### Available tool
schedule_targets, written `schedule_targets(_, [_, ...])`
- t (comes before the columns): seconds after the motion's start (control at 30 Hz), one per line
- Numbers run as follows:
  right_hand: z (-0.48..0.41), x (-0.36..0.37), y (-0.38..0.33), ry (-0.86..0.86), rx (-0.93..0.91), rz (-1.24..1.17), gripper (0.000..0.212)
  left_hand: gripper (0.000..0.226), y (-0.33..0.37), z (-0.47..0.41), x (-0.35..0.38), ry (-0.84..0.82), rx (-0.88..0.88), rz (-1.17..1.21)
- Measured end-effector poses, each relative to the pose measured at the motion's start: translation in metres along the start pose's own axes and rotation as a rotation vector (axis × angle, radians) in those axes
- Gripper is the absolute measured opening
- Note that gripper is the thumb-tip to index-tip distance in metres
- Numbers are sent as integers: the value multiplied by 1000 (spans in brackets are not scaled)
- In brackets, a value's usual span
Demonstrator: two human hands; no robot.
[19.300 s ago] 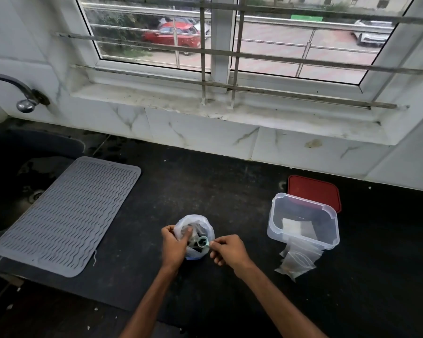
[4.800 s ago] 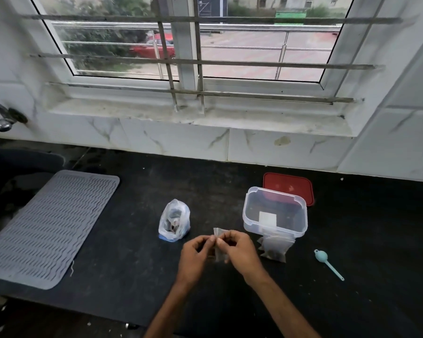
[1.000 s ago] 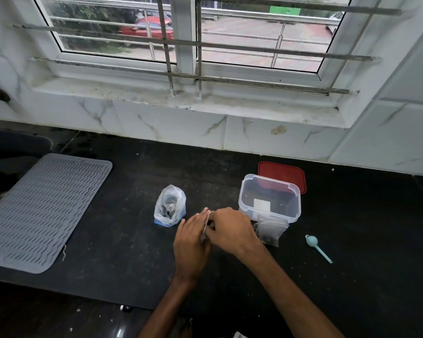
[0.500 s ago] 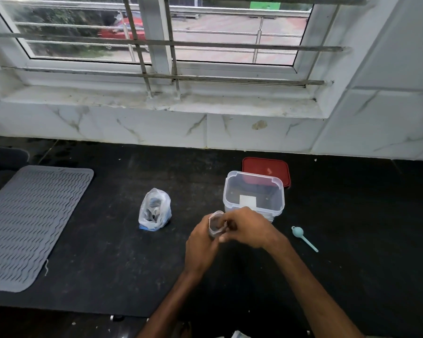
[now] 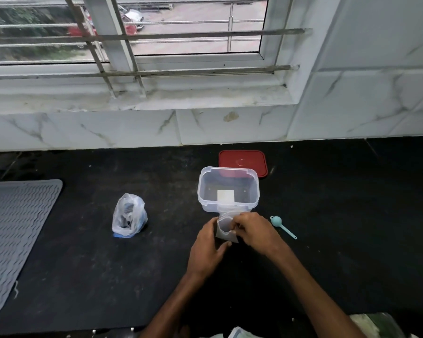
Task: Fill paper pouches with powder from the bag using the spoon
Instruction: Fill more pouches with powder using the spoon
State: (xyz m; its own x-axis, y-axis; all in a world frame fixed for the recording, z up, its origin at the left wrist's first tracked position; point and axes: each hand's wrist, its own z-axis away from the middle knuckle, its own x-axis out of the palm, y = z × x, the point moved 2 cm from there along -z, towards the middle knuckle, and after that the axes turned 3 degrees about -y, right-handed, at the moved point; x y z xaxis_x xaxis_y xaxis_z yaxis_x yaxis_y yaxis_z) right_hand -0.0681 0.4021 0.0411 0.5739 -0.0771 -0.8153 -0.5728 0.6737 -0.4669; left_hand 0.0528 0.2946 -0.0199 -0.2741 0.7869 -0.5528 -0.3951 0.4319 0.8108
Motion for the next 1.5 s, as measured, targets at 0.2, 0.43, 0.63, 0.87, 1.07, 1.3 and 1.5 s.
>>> schedule_targets(0.2, [-4,8,16,48,-29,-66,23,62,2,-4,7,9,-51,-27])
schedule_targets(0.43, [1,4,39,52,-45,-167,42,81,-3,-3,-2,30,-87,-151])
schedule_targets(0.63, [6,-12,62,233,-3,-218,31,68,16,-4,-35,197,-2,-232])
schedule_targets(0.87, [-3,-7,113,246,392,-21,46,49,89,-23,-7,170,282,-322])
schedule_targets(1.07, [-2,15,132,216,409,100,37,45,109,-31,35,26,331,-447])
schedule_targets(1.3, [6,-35,94,490,213,-337,36,41,88,-25,0,149,260,-358])
schedule_targets(1.5, [-14,-56,-7,370,-154,-592,27,27,59,-21,-72,340,195,-225])
